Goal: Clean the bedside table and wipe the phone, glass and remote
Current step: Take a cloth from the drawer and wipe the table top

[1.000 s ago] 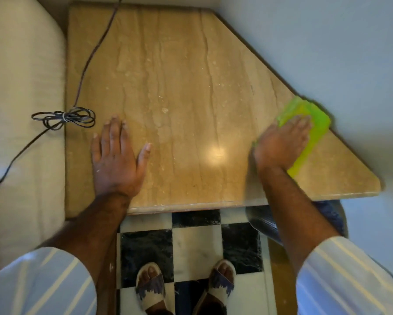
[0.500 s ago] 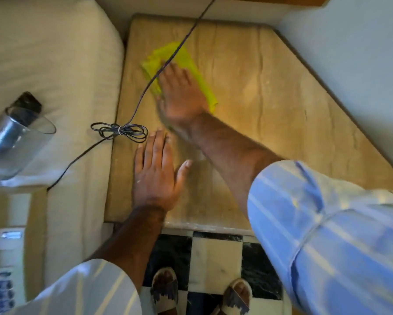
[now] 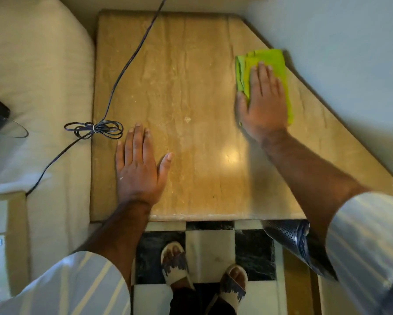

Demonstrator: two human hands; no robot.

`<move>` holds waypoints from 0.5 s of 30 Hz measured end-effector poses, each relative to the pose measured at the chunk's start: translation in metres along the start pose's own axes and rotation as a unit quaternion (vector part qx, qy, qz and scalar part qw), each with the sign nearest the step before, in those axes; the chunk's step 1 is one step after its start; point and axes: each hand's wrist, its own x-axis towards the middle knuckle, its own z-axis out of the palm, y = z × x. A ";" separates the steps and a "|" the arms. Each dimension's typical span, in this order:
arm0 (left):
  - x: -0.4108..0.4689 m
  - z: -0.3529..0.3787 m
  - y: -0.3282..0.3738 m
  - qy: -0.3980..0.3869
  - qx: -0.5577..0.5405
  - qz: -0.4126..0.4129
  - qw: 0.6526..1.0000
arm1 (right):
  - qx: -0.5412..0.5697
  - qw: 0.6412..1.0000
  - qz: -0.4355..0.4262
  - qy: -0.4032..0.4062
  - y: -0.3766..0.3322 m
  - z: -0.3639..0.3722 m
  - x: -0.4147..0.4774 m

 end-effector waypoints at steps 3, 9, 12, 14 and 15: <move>-0.001 -0.002 0.002 -0.001 -0.002 0.005 1.000 | 0.009 0.998 0.055 0.000 0.017 0.000 -0.069; -0.002 -0.004 0.002 -0.003 0.006 0.007 1.000 | -0.008 0.996 0.085 -0.003 0.027 0.010 -0.157; 0.000 -0.001 0.003 0.002 0.010 0.005 1.000 | -0.016 0.996 0.082 0.010 0.029 0.014 -0.154; -0.002 -0.001 0.002 0.004 0.000 0.005 1.000 | -0.011 0.997 0.081 0.008 0.029 0.015 -0.155; 0.000 -0.002 0.004 0.003 -0.009 0.007 1.000 | -0.005 0.997 0.082 0.007 0.032 0.015 -0.155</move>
